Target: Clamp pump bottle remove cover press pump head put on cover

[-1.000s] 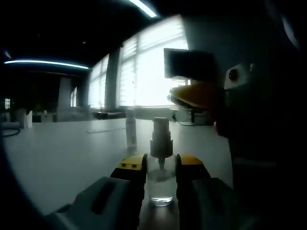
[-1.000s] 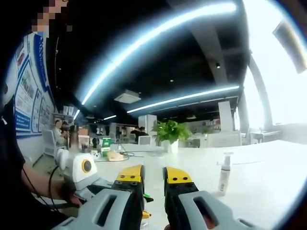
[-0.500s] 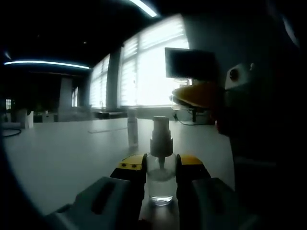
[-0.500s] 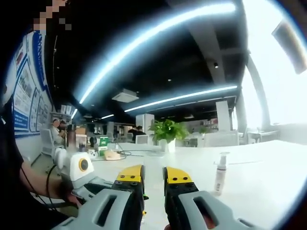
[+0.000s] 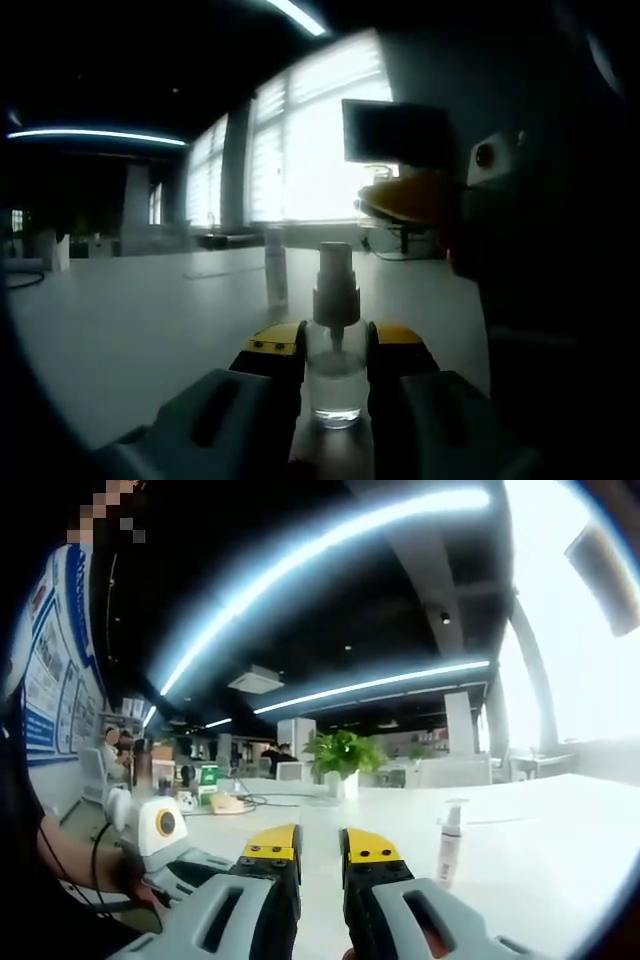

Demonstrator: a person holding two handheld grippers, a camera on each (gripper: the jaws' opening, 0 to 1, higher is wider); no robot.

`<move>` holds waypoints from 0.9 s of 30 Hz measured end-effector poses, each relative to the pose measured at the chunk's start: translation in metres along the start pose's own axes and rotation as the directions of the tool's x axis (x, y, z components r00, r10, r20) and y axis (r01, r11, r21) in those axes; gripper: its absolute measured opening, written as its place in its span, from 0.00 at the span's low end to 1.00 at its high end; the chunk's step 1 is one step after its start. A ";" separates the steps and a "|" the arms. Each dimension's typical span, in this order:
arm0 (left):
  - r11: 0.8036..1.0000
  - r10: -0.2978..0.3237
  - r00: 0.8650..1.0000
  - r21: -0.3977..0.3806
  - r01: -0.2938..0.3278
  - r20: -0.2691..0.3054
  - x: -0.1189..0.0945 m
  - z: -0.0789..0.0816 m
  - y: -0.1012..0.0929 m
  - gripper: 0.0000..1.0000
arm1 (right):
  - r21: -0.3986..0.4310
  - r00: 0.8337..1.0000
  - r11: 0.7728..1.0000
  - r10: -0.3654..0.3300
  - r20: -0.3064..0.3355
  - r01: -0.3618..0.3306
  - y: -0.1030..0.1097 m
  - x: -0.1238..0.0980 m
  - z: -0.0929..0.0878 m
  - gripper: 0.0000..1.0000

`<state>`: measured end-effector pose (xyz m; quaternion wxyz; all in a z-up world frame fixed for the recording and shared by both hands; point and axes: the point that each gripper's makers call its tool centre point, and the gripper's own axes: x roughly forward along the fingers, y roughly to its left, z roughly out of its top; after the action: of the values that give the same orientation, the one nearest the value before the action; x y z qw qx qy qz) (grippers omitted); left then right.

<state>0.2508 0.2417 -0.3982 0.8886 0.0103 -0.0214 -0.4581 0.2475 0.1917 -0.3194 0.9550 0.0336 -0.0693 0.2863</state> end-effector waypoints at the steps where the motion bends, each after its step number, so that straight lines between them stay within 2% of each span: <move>1: 1.000 0.000 1.000 0.001 0.000 0.000 0.000 0.000 0.000 0.15 | 0.000 1.000 1.000 -0.002 0.000 0.002 0.000 0.000 0.000 0.11; 27: 1.000 -0.003 1.000 0.008 0.003 -0.003 0.000 -0.001 -0.002 0.15 | 0.005 0.999 0.999 -0.048 -0.008 0.048 -0.016 -0.004 -0.002 0.11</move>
<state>0.2496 0.2407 -0.3988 0.8879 0.0145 -0.0216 -0.4593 0.2532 0.1765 -0.3221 0.9618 0.0367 -0.0641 0.2637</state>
